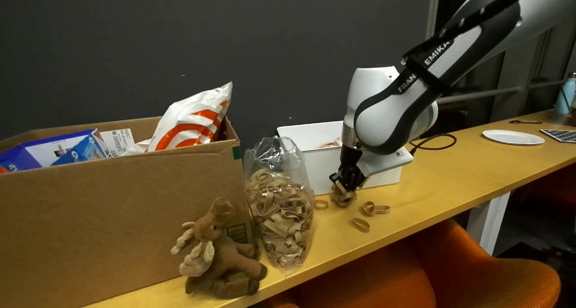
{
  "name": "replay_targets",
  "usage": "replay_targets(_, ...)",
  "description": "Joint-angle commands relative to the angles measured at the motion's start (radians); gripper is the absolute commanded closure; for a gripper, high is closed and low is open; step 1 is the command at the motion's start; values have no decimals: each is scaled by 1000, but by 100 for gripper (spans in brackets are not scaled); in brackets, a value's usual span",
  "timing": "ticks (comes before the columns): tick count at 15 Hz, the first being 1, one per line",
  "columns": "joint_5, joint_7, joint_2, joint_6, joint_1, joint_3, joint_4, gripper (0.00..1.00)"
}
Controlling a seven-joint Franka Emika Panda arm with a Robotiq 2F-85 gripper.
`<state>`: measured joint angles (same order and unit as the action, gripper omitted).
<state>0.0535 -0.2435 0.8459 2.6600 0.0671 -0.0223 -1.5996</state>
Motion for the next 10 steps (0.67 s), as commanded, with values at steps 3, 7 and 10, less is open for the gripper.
replay_targets(3,-29,-87,-243,-117,56,-30,-140,99)
replay_targets(7,13,-130,-406,-206,102,-34,-213,99)
replay_targets(10,54,-118,-479,-225,125,-17,-235,99)
